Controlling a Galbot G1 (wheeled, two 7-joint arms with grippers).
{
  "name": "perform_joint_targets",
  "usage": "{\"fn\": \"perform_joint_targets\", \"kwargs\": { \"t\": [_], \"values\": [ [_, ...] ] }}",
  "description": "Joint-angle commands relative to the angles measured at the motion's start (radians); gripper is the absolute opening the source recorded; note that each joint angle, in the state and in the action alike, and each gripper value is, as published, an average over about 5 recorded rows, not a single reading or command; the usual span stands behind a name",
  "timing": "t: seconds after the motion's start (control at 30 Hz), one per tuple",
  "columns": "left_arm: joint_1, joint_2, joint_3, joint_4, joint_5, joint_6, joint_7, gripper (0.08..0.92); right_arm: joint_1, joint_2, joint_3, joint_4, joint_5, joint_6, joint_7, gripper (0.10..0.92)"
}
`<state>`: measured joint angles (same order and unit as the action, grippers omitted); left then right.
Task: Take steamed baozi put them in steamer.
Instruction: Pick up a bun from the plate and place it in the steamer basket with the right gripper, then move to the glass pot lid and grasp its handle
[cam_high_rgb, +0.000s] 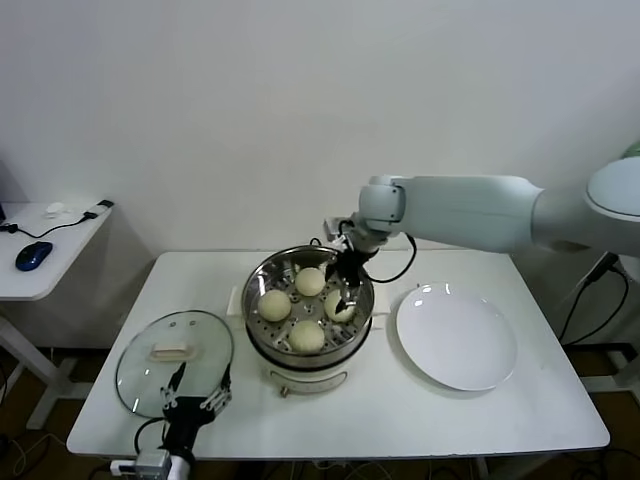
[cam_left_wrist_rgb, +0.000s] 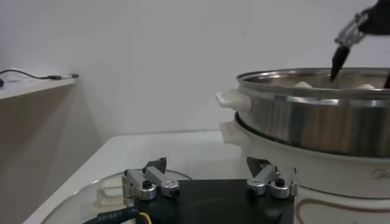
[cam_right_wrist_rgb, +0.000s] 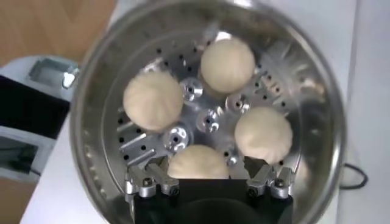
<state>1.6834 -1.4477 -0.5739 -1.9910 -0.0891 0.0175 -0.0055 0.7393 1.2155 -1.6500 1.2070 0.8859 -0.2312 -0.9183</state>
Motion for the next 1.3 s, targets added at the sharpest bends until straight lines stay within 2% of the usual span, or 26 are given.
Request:
{"fn": "perform_joint_targets", "kwargs": {
  "t": [0.03,0.13,0.27,0.33,0.4,0.53,0.63,0.77,0.87,1.07,1.3],
  "values": [
    [-0.001,0.001,0.000,0.000,0.000,0.000,-0.002,0.823,0.040,-0.175,0.157,0.006,0.120,0.074,0.047,0.823],
    [0.002,0.001,0.001,-0.003,0.002,-0.001,0.004,0.823,-0.067,-0.263,0.329,0.021,0.101,0.070,0.323,0.823],
    [0.003,0.000,0.001,-0.010,0.002,0.000,0.009,0.823,-0.289,-0.370,0.625,0.051,0.005,0.069,0.697,0.823],
    [0.000,-0.001,0.000,-0.011,0.001,0.001,0.009,0.823,-0.423,-0.429,0.799,0.091,-0.002,0.046,0.850,0.823],
    [-0.003,-0.001,-0.001,-0.010,-0.001,0.001,0.009,0.823,-0.598,-0.500,1.002,0.148,-0.005,0.014,0.942,0.823],
    [-0.008,0.001,-0.001,-0.008,-0.004,-0.011,0.008,0.823,-0.983,-0.619,1.377,0.256,-0.069,0.001,0.962,0.823],
    [-0.013,0.006,-0.002,-0.003,-0.005,-0.029,0.005,0.823,-1.289,-0.652,1.672,0.308,-0.134,0.025,0.943,0.823],
    [-0.021,0.009,-0.005,0.003,-0.007,-0.036,-0.009,0.823,-1.672,-0.611,2.023,0.343,-0.229,0.096,0.886,0.823],
    [-0.027,0.012,-0.007,0.009,-0.008,-0.034,-0.025,0.823,-1.897,-0.525,2.213,0.344,-0.278,0.193,0.835,0.823],
    [-0.043,0.028,-0.018,0.031,-0.009,-0.027,-0.035,0.823,-2.108,-0.331,2.330,0.337,-0.330,0.387,0.797,0.823],
    [-0.055,0.048,-0.036,0.051,0.030,-0.057,-0.037,0.823,-2.187,-0.161,2.312,0.313,-0.424,0.486,0.791,0.823]
  ]
}}
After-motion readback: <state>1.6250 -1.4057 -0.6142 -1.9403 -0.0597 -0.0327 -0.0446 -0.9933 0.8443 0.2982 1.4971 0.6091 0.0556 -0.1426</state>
